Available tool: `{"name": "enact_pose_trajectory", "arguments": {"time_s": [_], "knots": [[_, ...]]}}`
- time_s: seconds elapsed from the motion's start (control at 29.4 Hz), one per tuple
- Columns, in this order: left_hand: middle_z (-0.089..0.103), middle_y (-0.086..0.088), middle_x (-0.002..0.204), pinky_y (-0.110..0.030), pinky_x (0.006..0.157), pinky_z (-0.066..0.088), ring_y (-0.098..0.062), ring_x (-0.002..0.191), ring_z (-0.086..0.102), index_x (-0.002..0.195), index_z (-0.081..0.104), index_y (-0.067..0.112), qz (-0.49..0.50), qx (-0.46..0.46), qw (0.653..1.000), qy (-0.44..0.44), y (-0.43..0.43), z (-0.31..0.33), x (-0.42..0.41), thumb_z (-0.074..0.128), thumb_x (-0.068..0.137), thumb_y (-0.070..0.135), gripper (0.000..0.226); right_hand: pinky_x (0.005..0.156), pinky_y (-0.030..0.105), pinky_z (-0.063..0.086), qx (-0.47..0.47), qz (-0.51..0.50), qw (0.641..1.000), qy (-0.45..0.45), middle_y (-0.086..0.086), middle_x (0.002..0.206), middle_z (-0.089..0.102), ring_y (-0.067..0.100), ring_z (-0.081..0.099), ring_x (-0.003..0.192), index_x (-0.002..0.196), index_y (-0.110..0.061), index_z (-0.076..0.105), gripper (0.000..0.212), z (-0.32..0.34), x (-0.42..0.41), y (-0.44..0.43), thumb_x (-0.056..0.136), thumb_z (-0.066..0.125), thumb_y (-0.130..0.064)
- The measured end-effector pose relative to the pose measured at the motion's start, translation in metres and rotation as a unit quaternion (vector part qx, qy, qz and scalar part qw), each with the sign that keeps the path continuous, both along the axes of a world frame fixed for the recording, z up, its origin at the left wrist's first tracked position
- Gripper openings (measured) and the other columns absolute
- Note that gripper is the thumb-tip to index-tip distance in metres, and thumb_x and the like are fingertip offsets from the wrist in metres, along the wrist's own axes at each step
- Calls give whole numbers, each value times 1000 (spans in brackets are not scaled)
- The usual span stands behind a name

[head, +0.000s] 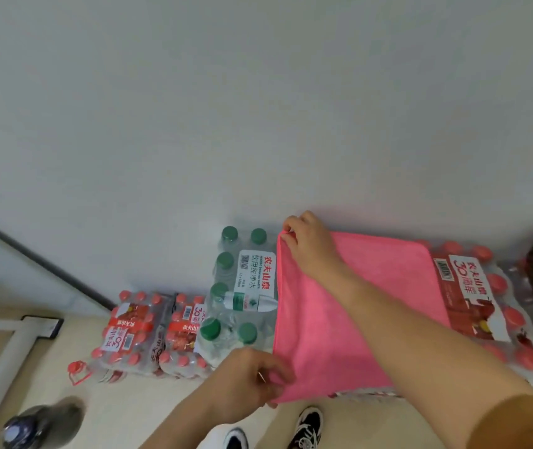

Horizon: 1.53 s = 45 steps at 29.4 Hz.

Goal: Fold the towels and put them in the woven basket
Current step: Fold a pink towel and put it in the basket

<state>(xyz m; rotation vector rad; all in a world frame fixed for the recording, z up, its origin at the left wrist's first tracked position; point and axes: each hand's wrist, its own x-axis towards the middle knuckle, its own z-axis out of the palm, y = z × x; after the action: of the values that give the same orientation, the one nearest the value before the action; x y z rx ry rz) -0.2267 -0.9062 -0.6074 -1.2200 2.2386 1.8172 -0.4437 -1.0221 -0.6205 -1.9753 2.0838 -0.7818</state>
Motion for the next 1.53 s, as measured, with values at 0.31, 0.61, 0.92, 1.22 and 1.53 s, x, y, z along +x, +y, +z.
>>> {"name": "enact_pose_trajectory", "arguments": {"time_s": [0.31, 0.61, 0.92, 1.22, 1.53], "knots": [[50, 9, 123, -24, 53, 48, -23, 62, 69, 114, 62, 37, 66, 54, 996, 6, 6, 5, 11, 51, 78, -6, 57, 89, 37, 46, -2, -69, 993, -93, 13, 103, 63, 30, 59, 98, 113, -8, 64, 29, 6, -3, 25, 85, 64, -17], [54, -12, 103, -25, 45, 42, -23, 47, 50, 119, 62, 35, 123, 83, 986, 78, 8, -3, 8, 43, 77, -18, 70, 76, 34, 46, -25, -484, 807, -336, 5, 103, 58, 20, 56, 90, 102, -20, 55, 13, 7, -40, 230, 90, 59, -17], [36, -7, 63, -23, 42, 30, -18, 44, 37, 111, 72, 23, 173, 201, 956, 124, 10, -12, 13, 38, 75, -19, 64, 97, 46, 46, -26, -382, 443, -810, 12, 120, 62, 26, 58, 113, 118, -32, 58, 29, -40, -14, 279, 90, 63, -35], [32, -2, 54, -18, 37, 24, -12, 42, 25, 104, 74, 11, 185, 220, 948, 135, 6, -10, 5, 34, 75, -19, 58, 59, 26, 39, -58, -371, 462, -804, 0, 85, 63, 14, 52, 69, 89, -20, 58, 13, -45, -34, 284, 82, 64, -10], [53, -8, 61, -18, 44, 35, -11, 46, 44, 87, 77, 24, 134, 15, 989, 63, -2, -17, 1, 54, 93, 0, 33, 81, 34, 42, 127, -322, 729, -590, 14, 91, 63, 21, 50, 82, 96, -8, 76, 16, -25, -70, 310, 80, 72, -7]]}}
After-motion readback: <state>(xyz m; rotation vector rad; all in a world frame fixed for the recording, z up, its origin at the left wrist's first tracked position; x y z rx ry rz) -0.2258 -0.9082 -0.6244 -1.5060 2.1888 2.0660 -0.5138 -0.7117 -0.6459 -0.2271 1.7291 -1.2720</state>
